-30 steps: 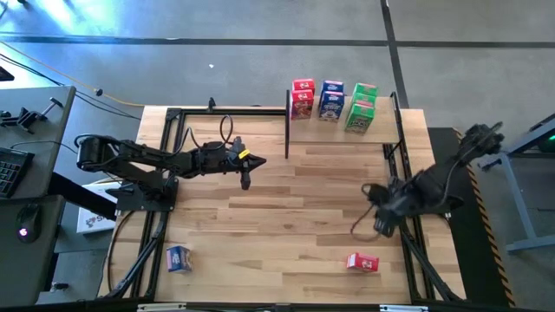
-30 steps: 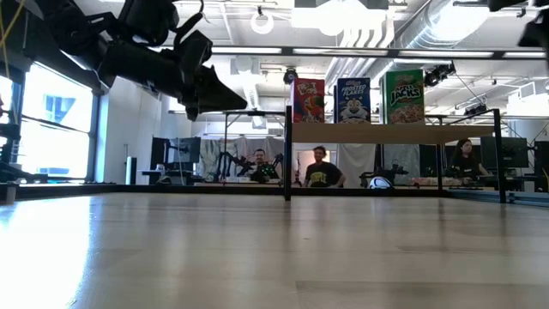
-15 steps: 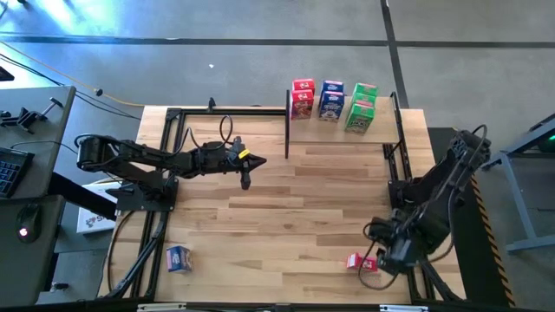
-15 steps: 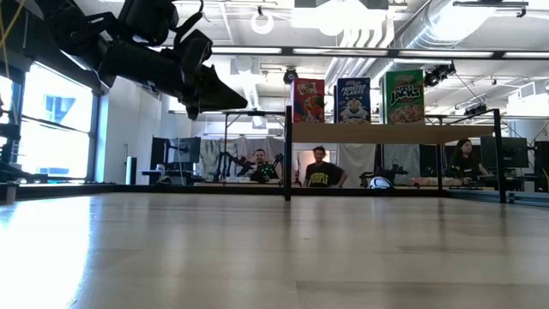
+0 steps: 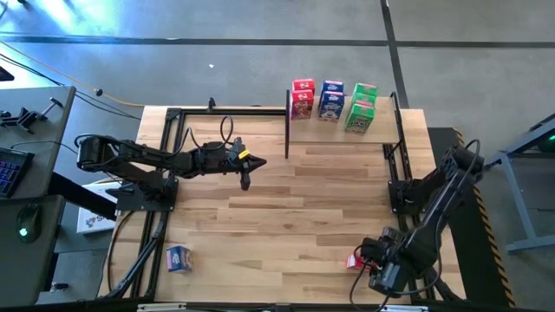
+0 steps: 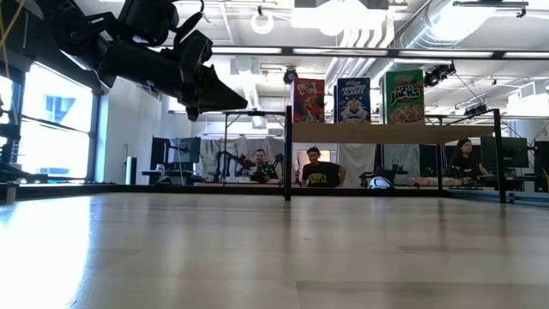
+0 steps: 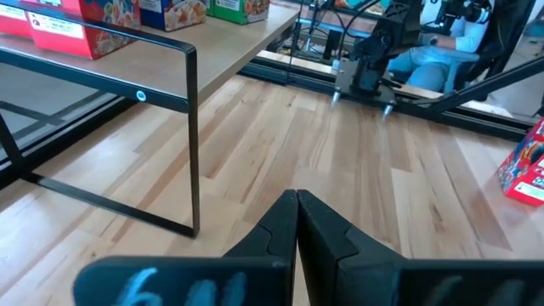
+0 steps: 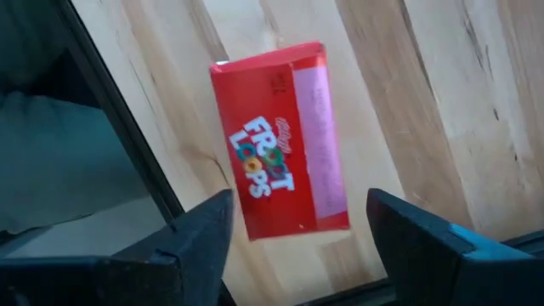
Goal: Stack cereal on shelf
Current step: Put the red cereal box on the shelf and aligned with the other red cereal boxes
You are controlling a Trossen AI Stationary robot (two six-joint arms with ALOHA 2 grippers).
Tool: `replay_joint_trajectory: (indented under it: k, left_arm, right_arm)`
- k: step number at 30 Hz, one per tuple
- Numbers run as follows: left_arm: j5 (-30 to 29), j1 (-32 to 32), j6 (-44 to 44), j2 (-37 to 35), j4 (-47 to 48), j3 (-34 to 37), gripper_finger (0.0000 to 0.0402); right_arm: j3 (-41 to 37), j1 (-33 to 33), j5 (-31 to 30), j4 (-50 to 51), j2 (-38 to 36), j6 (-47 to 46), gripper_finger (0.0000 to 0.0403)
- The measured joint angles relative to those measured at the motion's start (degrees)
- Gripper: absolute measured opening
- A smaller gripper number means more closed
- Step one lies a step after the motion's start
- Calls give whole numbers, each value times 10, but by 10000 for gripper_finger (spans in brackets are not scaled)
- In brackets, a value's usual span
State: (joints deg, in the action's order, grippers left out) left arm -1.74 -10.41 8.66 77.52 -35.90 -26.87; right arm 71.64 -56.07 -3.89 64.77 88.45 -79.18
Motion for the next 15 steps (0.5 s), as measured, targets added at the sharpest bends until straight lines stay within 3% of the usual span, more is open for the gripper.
replay_joint_trajectory:
  k: [15]
  left_arm:
    - [0, 0, 2, 0, 1, 0, 0]
  right_arm:
    - [-1, 0, -1, -4, 41, 46, 246]
